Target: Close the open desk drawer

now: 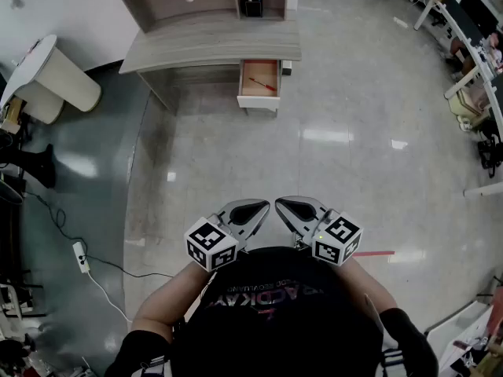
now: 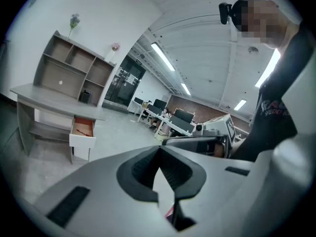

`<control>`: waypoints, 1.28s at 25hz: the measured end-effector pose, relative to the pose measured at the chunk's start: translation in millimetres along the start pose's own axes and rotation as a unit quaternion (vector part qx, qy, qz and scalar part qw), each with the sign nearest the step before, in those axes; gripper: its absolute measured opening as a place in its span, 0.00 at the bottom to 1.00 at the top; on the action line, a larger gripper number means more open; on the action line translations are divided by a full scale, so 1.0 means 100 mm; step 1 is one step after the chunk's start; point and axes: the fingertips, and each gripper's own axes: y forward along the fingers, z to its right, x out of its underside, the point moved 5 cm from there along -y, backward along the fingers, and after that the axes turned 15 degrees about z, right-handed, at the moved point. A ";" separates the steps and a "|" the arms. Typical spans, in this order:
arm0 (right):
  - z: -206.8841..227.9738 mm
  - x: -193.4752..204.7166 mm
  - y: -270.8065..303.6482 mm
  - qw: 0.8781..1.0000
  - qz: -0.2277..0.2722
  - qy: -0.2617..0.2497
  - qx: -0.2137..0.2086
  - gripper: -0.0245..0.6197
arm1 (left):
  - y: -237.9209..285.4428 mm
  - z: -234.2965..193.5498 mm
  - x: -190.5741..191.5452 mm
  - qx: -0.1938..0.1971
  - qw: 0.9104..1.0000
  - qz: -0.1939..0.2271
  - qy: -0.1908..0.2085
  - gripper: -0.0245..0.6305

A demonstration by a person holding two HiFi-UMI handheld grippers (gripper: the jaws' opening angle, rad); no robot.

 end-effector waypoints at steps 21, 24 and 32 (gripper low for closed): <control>-0.08 -0.01 -0.05 1.000 0.016 -0.004 -0.002 0.05 | -0.06 0.04 0.02 0.002 1.000 0.005 -0.004 0.05; -0.08 -0.02 -0.05 1.000 0.018 -0.006 -0.001 0.05 | -0.07 0.03 0.01 0.001 1.000 0.011 -0.008 0.05; -0.08 -0.07 0.09 1.000 0.017 -0.023 0.006 0.05 | -0.15 -0.11 -0.09 -0.001 1.000 0.022 -0.002 0.05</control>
